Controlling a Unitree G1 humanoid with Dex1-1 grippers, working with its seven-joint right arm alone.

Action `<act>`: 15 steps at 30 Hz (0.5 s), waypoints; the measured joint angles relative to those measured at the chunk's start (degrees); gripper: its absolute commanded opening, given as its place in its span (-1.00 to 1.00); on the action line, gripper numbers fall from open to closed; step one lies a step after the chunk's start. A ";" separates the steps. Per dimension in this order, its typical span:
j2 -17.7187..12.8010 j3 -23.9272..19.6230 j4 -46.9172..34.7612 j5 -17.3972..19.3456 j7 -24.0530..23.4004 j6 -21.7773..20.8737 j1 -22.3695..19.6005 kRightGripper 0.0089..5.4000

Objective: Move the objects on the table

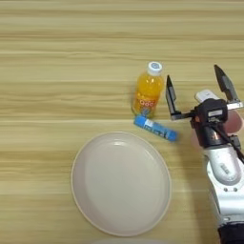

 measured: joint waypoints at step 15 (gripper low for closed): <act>-0.04 0.30 0.79 0.07 0.13 0.00 0.00 0.99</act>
